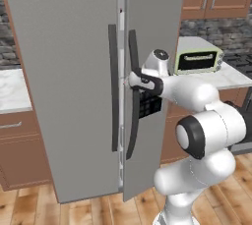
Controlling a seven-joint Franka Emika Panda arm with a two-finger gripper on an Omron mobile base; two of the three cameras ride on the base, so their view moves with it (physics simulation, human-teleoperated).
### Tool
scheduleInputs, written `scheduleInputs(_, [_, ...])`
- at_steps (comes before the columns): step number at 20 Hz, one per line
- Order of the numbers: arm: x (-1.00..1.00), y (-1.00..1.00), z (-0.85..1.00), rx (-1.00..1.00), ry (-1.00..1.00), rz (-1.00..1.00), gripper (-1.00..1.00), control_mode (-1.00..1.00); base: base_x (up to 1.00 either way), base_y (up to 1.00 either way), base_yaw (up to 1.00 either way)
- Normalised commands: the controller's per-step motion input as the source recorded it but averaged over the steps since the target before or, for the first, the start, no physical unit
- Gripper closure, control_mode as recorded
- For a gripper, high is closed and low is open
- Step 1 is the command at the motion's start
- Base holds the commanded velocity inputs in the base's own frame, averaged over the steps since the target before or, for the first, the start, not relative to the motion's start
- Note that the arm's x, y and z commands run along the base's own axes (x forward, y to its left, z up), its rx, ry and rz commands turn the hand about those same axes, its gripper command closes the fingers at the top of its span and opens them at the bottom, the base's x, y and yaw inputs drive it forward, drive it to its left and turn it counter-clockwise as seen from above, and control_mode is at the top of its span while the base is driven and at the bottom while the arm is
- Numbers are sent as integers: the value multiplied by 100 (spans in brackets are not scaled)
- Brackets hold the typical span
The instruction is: Store the hot dog in the freezer for long-term storage. Close the freezer door after placing the cooked food.
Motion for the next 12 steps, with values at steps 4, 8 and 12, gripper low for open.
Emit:
scheduleInputs(4, [2,0,-11,0,-10,-12,-100,-100,0,0,0])
scheduleInputs(8, [4,0,-19,0,-14,-13,-100,-100,0,0,0])
scheduleInputs(12, [44,2,-3,0,0,-15,-100,-100,0,0,0])
